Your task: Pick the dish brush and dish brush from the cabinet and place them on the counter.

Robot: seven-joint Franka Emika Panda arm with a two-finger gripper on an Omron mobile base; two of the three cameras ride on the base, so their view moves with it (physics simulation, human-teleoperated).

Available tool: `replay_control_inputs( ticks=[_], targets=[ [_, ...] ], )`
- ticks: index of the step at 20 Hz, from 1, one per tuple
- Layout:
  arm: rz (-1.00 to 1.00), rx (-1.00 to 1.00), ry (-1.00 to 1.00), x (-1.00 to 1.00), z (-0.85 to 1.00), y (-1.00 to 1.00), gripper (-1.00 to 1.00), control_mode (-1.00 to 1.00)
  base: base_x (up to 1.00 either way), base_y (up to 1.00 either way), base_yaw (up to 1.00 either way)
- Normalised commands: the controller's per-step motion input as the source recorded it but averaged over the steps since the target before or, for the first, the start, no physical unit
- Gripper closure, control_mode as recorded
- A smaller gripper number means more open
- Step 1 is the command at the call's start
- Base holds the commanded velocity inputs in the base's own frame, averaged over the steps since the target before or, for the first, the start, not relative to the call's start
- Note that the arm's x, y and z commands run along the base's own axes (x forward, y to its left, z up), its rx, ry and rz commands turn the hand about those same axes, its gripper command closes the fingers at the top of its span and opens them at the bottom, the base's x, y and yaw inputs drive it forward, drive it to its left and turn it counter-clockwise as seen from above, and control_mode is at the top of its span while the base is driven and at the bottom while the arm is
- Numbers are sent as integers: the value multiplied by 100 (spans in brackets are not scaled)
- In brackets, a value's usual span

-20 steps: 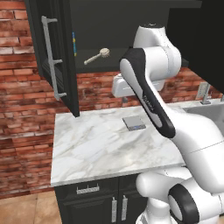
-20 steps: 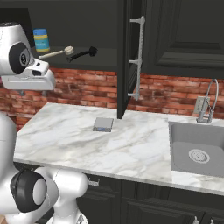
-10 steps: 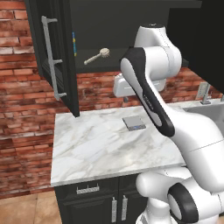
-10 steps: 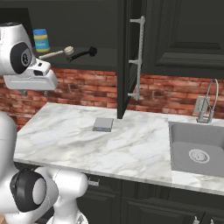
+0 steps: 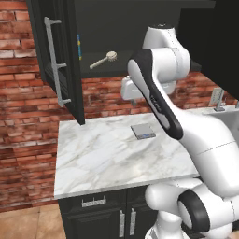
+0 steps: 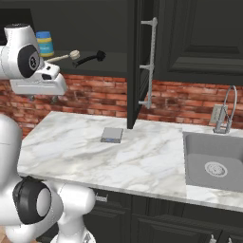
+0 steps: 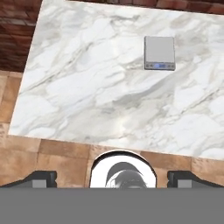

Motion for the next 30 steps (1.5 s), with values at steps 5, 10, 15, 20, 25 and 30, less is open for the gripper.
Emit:
replay_control_inputs(
  ticks=[5, 10, 15, 20, 25, 30],
  targets=[
    [-4, 0, -3, 29, 5, -2, -100, -100, 0, 0, 0],
    [-7, 0, -4, 33, 7, -2, -100, -100, 0, 0, 0],
    [-6, 0, -6, 34, 2, -1, -100, -100, 0, 0, 0],
    [-4, 0, -7, 25, 0, 0, -100, -100, 0, 0, 0],
    [-4, 0, 0, 26, 2, -2, -100, -100, 0, 0, 0],
    [-5, 0, 2, 24, 12, 0, -100, -100, 0, 0, 0]
  ],
)
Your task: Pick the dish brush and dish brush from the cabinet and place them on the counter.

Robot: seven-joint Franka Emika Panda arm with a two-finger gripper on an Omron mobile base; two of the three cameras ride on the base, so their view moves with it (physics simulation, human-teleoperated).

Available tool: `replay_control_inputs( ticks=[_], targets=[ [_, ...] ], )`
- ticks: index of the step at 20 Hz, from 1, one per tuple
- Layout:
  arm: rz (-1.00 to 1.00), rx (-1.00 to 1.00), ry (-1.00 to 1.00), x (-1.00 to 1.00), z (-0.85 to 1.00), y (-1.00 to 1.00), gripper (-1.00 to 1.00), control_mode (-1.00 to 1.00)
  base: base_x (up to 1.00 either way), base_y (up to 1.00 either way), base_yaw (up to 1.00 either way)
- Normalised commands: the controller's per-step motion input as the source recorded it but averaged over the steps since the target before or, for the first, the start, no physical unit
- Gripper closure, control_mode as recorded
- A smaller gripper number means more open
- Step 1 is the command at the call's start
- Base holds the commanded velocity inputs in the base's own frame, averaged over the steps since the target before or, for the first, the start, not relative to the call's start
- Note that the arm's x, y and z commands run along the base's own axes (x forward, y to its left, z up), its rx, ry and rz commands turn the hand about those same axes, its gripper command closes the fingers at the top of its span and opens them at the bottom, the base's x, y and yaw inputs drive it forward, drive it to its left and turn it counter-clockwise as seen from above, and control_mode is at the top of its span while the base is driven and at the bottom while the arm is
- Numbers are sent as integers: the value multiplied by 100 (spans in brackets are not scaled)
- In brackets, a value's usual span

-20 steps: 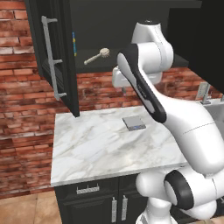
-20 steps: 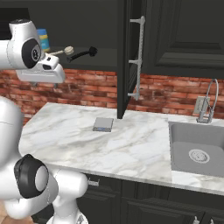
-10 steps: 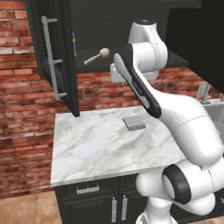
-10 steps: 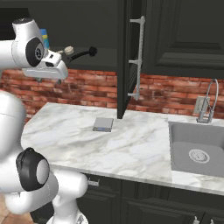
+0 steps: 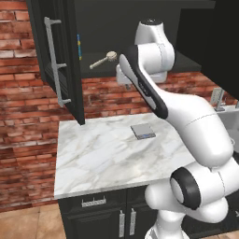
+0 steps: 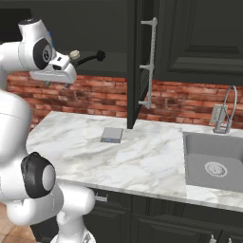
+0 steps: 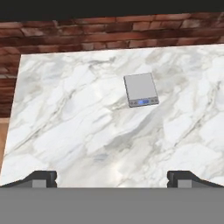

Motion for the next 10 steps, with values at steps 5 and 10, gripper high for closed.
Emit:
replay_control_inputs(
  ticks=[5, 10],
  targets=[
    [-6, 0, 0, 26, 10, 0, -100, -100, 0, 0, 0],
    [-6, 0, -1, 30, 6, -1, -100, -100, 0, 0, 0]
  ],
)
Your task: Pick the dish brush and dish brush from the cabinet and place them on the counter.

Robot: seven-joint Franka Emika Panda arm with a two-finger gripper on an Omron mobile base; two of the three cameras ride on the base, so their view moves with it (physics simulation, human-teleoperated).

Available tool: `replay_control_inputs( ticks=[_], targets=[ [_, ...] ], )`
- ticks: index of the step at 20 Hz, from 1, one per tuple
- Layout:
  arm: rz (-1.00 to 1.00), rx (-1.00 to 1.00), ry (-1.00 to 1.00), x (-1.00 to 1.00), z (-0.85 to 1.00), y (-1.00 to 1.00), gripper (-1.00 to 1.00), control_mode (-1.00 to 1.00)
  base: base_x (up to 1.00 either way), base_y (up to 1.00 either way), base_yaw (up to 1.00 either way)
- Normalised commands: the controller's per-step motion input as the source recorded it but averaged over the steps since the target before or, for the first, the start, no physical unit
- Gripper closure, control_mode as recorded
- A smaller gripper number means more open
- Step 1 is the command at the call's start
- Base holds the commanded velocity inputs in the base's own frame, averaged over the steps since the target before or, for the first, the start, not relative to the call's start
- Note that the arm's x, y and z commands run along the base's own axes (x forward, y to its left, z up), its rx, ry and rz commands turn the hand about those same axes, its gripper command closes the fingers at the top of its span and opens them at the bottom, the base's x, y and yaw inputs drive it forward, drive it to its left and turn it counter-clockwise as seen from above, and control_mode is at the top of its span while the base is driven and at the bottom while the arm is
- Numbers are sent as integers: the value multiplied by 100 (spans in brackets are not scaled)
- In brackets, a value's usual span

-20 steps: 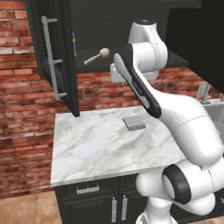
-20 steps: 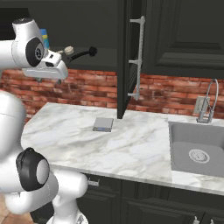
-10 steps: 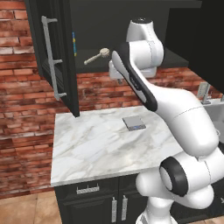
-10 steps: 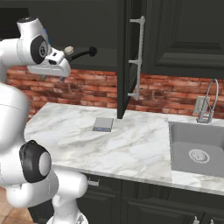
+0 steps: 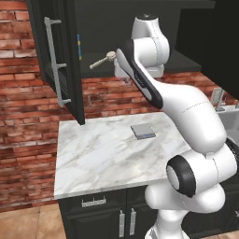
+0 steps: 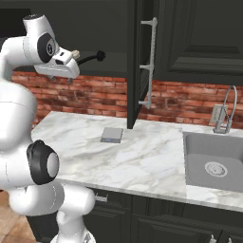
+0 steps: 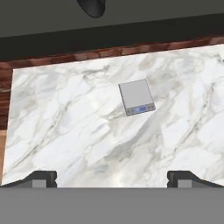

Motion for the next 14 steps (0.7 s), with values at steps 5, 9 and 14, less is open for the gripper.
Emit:
replay_control_inputs(
  ticks=[5, 9, 14],
  targets=[
    [-6, 0, -1, 29, 6, -1, -100, -100, 0, 0, 0],
    [-6, 0, 0, 29, 6, -2, -100, -100, 0, 0, 0],
    [-5, 0, -1, 30, 5, -3, -100, -100, 0, 0, 0]
  ],
)
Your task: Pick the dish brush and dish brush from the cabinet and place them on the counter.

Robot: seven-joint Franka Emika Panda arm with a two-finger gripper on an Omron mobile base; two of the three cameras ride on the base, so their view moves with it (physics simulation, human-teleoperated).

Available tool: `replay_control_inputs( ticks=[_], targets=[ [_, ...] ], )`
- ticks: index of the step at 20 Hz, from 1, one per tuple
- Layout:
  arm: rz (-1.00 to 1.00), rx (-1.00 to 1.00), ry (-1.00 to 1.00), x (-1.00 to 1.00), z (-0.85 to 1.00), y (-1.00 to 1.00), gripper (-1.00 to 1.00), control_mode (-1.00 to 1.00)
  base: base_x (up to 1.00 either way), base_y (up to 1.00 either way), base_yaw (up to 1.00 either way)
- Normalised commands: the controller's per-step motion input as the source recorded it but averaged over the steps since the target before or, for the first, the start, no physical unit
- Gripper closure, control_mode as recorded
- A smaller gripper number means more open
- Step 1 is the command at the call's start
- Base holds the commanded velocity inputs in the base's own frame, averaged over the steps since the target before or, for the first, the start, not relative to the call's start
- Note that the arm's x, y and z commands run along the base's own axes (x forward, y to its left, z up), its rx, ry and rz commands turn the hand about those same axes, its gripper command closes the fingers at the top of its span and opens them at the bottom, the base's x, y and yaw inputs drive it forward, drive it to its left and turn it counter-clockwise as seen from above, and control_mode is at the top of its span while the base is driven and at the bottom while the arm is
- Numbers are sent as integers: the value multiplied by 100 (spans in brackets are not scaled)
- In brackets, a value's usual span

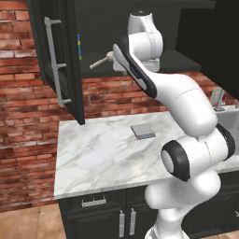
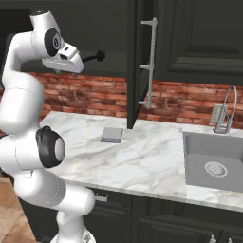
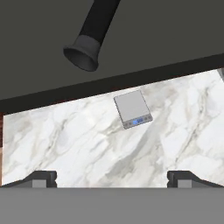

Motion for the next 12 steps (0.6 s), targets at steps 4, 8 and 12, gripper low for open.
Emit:
replay_control_inputs(
  ticks=[4, 8, 12],
  targets=[
    [-5, 0, 0, 30, 6, -2, -100, -100, 0, 0, 0],
    [-5, 0, 0, 31, 7, -2, -100, -100, 0, 0, 0],
    [-5, 0, 0, 29, 7, -3, -100, -100, 0, 0, 0]
  ],
)
